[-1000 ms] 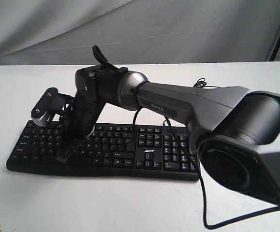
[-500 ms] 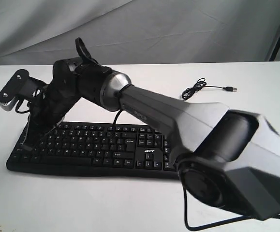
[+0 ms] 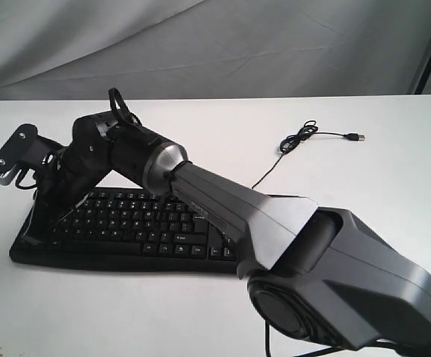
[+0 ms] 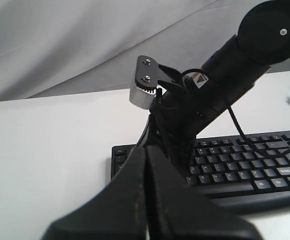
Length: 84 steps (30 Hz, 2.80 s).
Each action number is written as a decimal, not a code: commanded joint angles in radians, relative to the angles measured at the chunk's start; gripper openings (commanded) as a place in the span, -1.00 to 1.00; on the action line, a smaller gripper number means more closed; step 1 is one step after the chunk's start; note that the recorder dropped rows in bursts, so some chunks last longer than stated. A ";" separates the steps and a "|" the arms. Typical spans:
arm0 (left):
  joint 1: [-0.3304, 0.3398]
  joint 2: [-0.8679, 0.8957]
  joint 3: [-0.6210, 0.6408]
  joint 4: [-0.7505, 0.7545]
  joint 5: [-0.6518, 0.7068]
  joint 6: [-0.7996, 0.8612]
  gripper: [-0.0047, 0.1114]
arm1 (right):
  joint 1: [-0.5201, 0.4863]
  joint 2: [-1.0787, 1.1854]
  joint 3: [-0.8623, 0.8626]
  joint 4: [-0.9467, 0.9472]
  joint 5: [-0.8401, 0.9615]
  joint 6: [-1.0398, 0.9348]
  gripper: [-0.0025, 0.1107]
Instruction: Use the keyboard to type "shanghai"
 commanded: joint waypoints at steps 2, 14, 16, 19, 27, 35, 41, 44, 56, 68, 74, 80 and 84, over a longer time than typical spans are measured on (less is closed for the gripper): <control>-0.004 -0.003 0.004 0.001 -0.005 -0.003 -0.92 | 0.000 -0.001 -0.009 0.007 -0.008 0.003 -0.96; -0.004 -0.003 0.004 0.001 -0.005 -0.003 -0.92 | 0.000 0.018 -0.009 0.019 -0.031 0.008 -0.96; -0.004 -0.003 0.004 0.001 -0.005 -0.003 -0.92 | -0.002 0.018 -0.009 0.017 -0.031 0.008 -0.96; -0.004 -0.003 0.004 0.001 -0.005 -0.003 -0.92 | -0.002 0.018 -0.009 0.010 -0.015 0.010 -0.96; -0.004 -0.003 0.004 0.001 -0.005 -0.003 -0.92 | -0.004 0.018 -0.009 0.003 0.009 0.010 -0.96; -0.004 -0.003 0.004 0.001 -0.005 -0.003 -0.92 | -0.004 0.040 -0.009 0.003 0.009 0.010 -0.96; -0.004 -0.003 0.004 0.001 -0.005 -0.003 -0.92 | -0.004 0.017 -0.009 -0.014 0.019 0.010 -0.96; -0.004 -0.003 0.004 0.001 -0.005 -0.003 -0.92 | -0.004 -0.014 -0.009 -0.057 0.046 0.010 -0.96; -0.004 -0.003 0.004 0.001 -0.005 -0.003 -0.92 | -0.007 -0.106 0.006 -0.192 0.309 0.039 -0.96; -0.004 -0.003 0.004 0.001 -0.005 -0.003 -0.92 | -0.032 -0.320 0.453 -0.178 0.137 0.039 -0.96; -0.004 -0.003 0.004 0.001 -0.005 -0.003 -0.92 | -0.038 -0.403 0.669 -0.141 -0.024 0.030 -0.96; -0.004 -0.003 0.004 0.001 -0.005 -0.003 -0.92 | -0.051 -0.421 0.761 -0.043 -0.118 -0.039 -0.96; -0.004 -0.003 0.004 0.001 -0.005 -0.003 -0.92 | -0.051 -0.421 0.770 -0.036 -0.132 -0.047 -0.96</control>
